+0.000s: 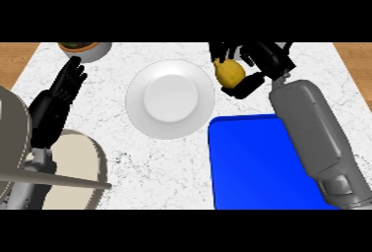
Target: Pick the lemon from the tray and place it in the plate
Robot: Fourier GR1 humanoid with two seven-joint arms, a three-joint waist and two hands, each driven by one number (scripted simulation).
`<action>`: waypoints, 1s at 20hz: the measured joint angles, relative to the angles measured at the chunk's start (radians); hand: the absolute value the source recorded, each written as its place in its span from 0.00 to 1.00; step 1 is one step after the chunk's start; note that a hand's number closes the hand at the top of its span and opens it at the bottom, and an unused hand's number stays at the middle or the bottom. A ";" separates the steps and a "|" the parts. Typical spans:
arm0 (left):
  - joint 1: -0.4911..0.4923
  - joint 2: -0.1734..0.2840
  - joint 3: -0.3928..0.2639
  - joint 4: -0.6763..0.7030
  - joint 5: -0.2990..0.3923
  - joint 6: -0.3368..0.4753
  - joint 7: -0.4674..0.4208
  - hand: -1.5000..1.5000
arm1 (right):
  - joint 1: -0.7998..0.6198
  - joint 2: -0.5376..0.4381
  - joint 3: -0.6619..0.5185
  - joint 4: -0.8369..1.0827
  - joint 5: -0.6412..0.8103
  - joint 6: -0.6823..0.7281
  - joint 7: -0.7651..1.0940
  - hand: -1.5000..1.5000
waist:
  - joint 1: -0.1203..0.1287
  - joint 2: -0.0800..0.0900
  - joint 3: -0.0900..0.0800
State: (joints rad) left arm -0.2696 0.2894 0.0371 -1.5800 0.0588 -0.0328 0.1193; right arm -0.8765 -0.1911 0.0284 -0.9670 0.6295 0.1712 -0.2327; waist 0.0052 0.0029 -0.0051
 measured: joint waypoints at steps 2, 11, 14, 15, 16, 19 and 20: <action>-0.002 -0.010 -0.009 -0.008 -0.011 0.007 0.004 0.50 | -0.030 0.053 0.012 0.020 0.007 -0.011 0.038 1.00 | 0.003 0.001 0.001; -0.031 -0.011 -0.004 0.008 -0.011 -0.020 -0.002 0.50 | -0.192 0.175 0.102 0.273 -0.018 -0.168 0.129 1.00 | 0.028 0.007 0.002; -0.034 -0.013 -0.004 0.005 -0.011 -0.026 -0.003 0.50 | -0.223 0.183 0.156 0.367 -0.035 -0.238 0.128 1.00 | 0.038 0.010 0.002; -0.039 -0.022 -0.011 0.009 -0.019 -0.020 -0.007 0.50 | -0.237 0.185 0.174 0.400 -0.044 -0.260 0.126 1.00 | 0.044 0.012 0.003; -0.050 -0.020 -0.010 0.015 -0.017 -0.025 -0.007 0.50 | -0.250 0.186 0.191 0.430 -0.053 -0.277 0.124 1.00 | 0.050 0.014 0.003; -0.070 -0.031 -0.023 0.029 -0.026 -0.026 -0.008 0.50 | -0.282 0.189 0.246 0.503 -0.084 -0.309 0.126 1.00 | 0.069 0.019 0.003; -0.085 -0.033 -0.023 0.038 -0.027 -0.024 -0.009 0.50 | -0.282 0.189 0.253 0.521 -0.103 -0.321 0.126 1.00 | 0.075 0.021 0.003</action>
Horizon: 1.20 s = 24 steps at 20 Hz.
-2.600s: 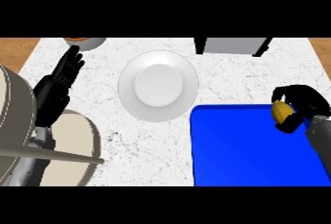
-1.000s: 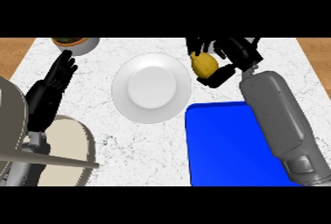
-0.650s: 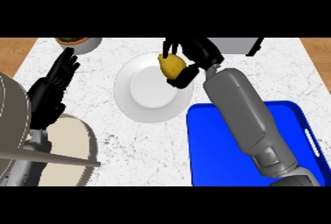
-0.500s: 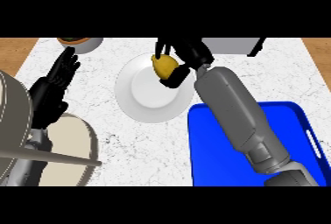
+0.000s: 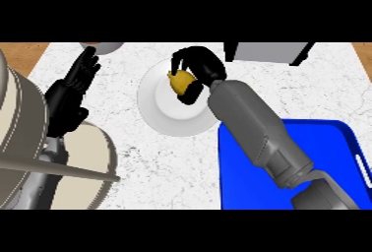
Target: Pick the lemon from the tray and place it in the plate
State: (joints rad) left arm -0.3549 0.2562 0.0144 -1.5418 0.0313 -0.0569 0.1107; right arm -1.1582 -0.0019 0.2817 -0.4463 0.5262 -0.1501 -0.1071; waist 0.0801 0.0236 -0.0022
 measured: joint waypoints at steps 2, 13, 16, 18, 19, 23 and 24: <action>-0.013 -0.006 -0.010 0.008 0.000 -0.008 0.001 0.50 | 0.007 0.001 0.010 0.026 -0.047 -0.024 0.016 0.00 | 0.017 0.004 0.000; -0.057 -0.021 -0.027 0.037 -0.001 -0.025 -0.009 0.50 | 0.035 0.002 0.030 0.057 -0.293 -0.049 -0.064 0.00 | 0.061 0.014 0.002; -0.058 -0.028 -0.030 0.043 -0.004 -0.020 -0.013 0.50 | 0.038 0.002 0.003 0.045 -0.371 -0.083 -0.106 0.00 | 0.059 0.013 0.002; -0.059 -0.024 -0.026 0.043 -0.002 -0.023 -0.013 0.50 | 0.031 0.002 -0.025 0.044 -0.429 -0.083 -0.129 0.00 | 0.055 0.012 0.002; -0.053 -0.022 -0.023 0.038 0.002 -0.024 -0.007 0.50 | 0.028 0.002 -0.041 0.044 -0.457 -0.079 -0.142 0.00 | 0.051 0.011 0.002; -0.033 -0.004 -0.002 0.031 0.013 -0.035 -0.018 0.50 | 0.001 0.002 -0.095 0.068 -0.546 -0.067 -0.173 0.00 | 0.026 0.004 0.004; -0.022 -0.004 -0.001 0.028 0.009 -0.032 -0.024 0.50 | -0.007 0.002 -0.114 0.082 -0.562 -0.061 -0.183 0.00 | 0.019 0.003 0.004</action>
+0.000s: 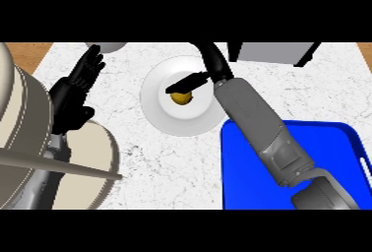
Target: Pick the lemon from the tray and place it in the plate
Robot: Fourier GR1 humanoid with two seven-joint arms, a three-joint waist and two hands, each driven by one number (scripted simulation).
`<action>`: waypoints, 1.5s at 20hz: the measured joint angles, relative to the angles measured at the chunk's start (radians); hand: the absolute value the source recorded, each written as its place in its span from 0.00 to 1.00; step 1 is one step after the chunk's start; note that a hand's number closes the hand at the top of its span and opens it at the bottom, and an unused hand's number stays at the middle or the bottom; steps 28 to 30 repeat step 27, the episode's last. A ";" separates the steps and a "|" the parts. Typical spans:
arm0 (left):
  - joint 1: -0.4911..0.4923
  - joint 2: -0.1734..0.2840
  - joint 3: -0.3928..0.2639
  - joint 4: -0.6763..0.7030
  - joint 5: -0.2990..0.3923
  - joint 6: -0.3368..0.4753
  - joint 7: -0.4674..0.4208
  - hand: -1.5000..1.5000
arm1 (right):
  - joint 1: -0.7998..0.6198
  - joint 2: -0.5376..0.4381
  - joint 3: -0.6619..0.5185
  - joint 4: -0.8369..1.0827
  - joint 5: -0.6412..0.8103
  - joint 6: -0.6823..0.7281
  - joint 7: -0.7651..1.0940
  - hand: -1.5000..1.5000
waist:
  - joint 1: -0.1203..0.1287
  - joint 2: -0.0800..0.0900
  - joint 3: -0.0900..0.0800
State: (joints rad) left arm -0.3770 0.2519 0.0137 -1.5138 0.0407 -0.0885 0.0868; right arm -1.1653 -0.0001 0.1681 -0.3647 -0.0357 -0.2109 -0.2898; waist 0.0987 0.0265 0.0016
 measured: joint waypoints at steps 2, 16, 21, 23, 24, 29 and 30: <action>0.009 0.008 0.011 -0.012 0.001 0.005 0.013 0.50 | 0.002 -0.014 -0.033 0.028 -0.022 0.019 -0.030 0.00 | -0.014 -0.002 -0.001; 0.058 0.002 0.023 -0.053 -0.008 0.017 0.017 0.50 | 0.031 -0.252 -0.148 0.171 -0.064 0.294 -0.245 0.00 | -0.044 -0.002 -0.001; 0.060 0.000 0.026 -0.060 -0.006 0.018 0.031 0.50 | 0.052 -0.342 -0.155 0.205 -0.051 0.382 -0.304 0.00 | -0.044 0.000 -0.002; 0.052 0.002 0.029 -0.055 -0.007 0.016 0.030 0.50 | 0.061 -0.361 -0.152 0.216 -0.040 0.405 -0.327 0.00 | -0.043 0.000 -0.001; 0.051 0.002 0.029 -0.052 -0.007 0.013 0.025 0.50 | 0.066 -0.378 -0.152 0.222 -0.036 0.422 -0.337 0.00 | -0.043 0.000 0.000; 0.044 0.002 0.028 -0.054 -0.009 0.014 0.037 0.50 | 0.064 -0.405 -0.150 0.232 -0.023 0.427 -0.359 0.00 | -0.040 0.002 -0.002; 0.044 0.002 0.028 -0.054 -0.009 0.014 0.037 0.50 | 0.064 -0.405 -0.150 0.232 -0.023 0.427 -0.359 0.00 | -0.040 0.002 -0.002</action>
